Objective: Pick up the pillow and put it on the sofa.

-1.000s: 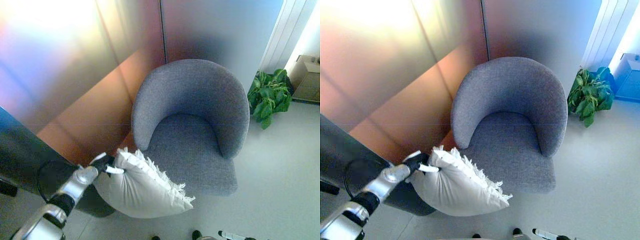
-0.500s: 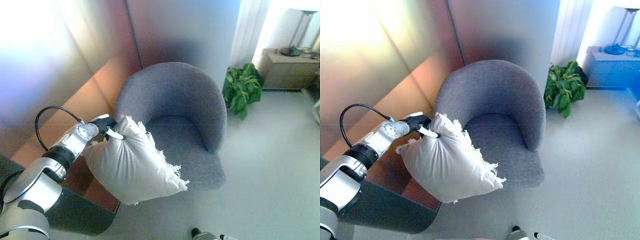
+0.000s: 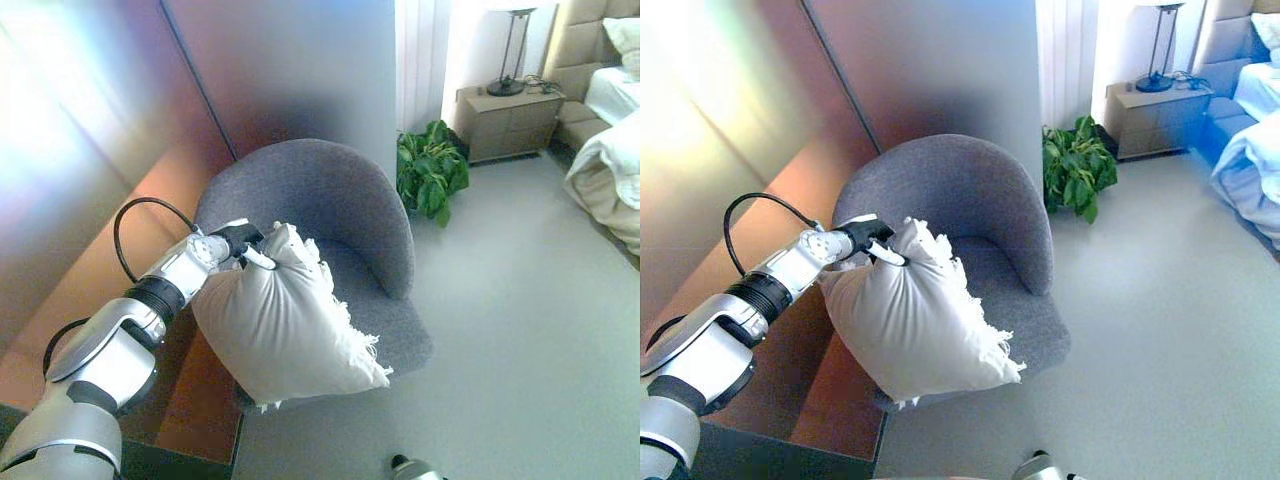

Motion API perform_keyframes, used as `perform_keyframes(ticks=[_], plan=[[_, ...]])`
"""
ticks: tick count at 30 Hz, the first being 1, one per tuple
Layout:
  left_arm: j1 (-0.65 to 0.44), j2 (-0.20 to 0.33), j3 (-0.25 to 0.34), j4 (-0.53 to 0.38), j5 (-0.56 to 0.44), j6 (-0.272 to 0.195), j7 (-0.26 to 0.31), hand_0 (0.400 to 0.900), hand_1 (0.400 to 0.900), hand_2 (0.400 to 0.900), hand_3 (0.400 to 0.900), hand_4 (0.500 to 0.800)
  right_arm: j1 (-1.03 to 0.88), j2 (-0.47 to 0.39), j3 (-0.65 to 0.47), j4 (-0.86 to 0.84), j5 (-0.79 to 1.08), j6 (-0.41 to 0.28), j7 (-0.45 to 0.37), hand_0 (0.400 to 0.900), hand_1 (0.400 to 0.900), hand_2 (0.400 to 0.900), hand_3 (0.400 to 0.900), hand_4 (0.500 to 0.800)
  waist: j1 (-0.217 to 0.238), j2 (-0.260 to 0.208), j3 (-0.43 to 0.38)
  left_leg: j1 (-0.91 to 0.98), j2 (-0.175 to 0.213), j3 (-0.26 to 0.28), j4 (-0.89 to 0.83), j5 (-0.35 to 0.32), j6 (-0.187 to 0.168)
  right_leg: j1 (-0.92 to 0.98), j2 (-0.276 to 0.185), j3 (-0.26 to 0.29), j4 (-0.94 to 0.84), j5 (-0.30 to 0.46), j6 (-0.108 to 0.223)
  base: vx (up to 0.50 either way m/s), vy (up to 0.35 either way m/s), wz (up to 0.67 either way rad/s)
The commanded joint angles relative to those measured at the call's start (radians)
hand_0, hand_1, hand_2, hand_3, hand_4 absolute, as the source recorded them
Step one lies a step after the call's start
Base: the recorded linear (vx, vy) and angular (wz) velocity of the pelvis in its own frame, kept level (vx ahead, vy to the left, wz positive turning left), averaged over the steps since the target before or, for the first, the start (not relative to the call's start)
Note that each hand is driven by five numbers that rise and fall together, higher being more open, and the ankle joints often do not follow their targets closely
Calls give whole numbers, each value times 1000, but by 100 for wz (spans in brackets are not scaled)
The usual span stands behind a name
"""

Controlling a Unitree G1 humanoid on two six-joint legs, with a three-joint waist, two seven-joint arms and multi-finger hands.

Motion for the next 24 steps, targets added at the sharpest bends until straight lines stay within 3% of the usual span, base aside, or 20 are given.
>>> perform_keyframes(ticks=[1, 2, 3, 18, 24], plan=[[-299, 87, 114, 66, -81, -35, 153, 400, 400, 400, 400, 500, 33, -26, -9, 50, 4, -3, 9, 900, 900, 900, 900, 800, 0, 10, -47, 52, -49, 29, 42, -101, -23, -7, 26, 0, 20, -40, 92, 35, -44, -2], [-298, 87, 120, 67, -81, -28, 154, 492, 492, 492, 492, 555, 36, -26, -10, 48, 0, -4, 13, 900, 900, 900, 900, 800, -1, 8, -47, 51, -48, 30, 44, -103, -23, -8, 27, 0, 21, -40, 92, 18, -35, 1], [-294, 81, 125, 75, -87, -29, 162, 900, 900, 900, 900, 800, 39, -25, -9, 52, -3, -11, 19, 900, 900, 900, 900, 800, -1, 7, -46, 48, -48, 28, 48, -104, -23, -10, 27, 1, 22, -41, 92, 0, 0, 0], [-244, 95, 169, 40, -132, -2, 188, 900, 900, 900, 900, 800, 40, -6, 25, 42, -16, -27, 12, 900, 900, 900, 900, 800, 39, -12, -62, 39, -46, 6, 55, -107, -21, -6, 19, -41, 27, -51, 84, -2, -3, 4], [-204, 118, 211, 49, -166, -37, 187, 900, 900, 900, 900, 800, 23, 8, 47, 47, -26, -33, -2, 900, 900, 900, 900, 800, 71, -29, -65, 39, -47, -11, 49, -104, -21, 4, 17, -65, 24, -53, 81, -27, 14, 4]])
